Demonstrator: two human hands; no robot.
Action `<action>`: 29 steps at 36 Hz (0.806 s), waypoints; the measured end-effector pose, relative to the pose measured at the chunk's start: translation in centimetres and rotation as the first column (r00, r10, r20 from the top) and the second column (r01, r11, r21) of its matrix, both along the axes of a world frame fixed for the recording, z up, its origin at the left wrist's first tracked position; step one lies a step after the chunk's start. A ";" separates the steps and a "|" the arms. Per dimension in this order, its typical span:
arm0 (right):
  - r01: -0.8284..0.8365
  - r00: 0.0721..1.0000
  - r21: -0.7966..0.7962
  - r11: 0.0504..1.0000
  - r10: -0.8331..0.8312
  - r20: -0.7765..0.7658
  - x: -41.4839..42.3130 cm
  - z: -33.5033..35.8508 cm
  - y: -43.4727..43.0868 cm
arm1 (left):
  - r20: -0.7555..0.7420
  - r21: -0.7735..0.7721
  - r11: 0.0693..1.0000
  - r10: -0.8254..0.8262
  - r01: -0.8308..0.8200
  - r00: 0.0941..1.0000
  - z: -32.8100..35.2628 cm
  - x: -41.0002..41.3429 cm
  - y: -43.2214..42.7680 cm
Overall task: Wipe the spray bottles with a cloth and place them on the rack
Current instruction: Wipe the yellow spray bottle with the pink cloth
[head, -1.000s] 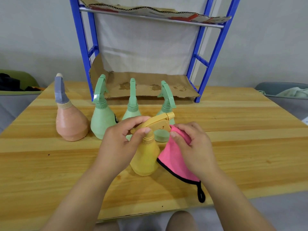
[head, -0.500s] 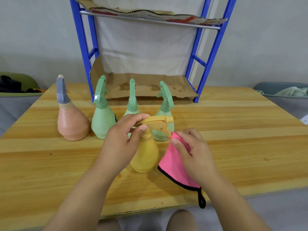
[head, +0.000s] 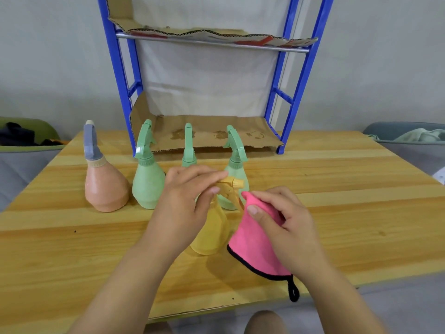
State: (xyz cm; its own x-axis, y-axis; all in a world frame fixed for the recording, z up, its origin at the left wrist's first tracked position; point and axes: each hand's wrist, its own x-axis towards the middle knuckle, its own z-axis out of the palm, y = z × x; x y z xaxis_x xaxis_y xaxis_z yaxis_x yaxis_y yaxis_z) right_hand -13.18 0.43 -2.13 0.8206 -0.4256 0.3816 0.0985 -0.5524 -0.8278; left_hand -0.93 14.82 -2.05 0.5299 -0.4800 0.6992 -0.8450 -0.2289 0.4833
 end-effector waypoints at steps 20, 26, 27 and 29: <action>0.033 0.999 -0.049 0.998 -0.031 0.030 1.2 0.5 0.9 | 0.061 0.004 1.000 0.007 -0.007 0.998 0.0 0.6 0.3; 0.013 1.000 -0.110 0.994 -0.016 -0.027 0.4 -1.7 1.0 | -0.004 -0.037 0.999 -0.036 0.036 0.999 -0.4 0.5 0.6; 0.006 0.999 -0.120 0.993 -0.010 -0.030 0.3 -1.8 0.9 | -0.005 -0.035 0.999 -0.036 0.036 0.999 -0.5 0.5 0.6; -0.021 0.998 -0.120 0.993 0.014 -0.054 0.0 -1.9 0.7 | -0.022 -0.030 0.999 -0.039 0.039 0.999 -0.3 0.3 0.7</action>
State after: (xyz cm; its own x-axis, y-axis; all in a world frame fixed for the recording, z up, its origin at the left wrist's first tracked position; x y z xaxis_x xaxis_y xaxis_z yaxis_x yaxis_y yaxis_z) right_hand -13.17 1.14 -4.04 0.8480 -0.3644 0.3849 0.0668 -0.6470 -0.7596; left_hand -0.59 15.49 -2.39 0.5273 -0.4801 0.7011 -0.8416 -0.1814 0.5087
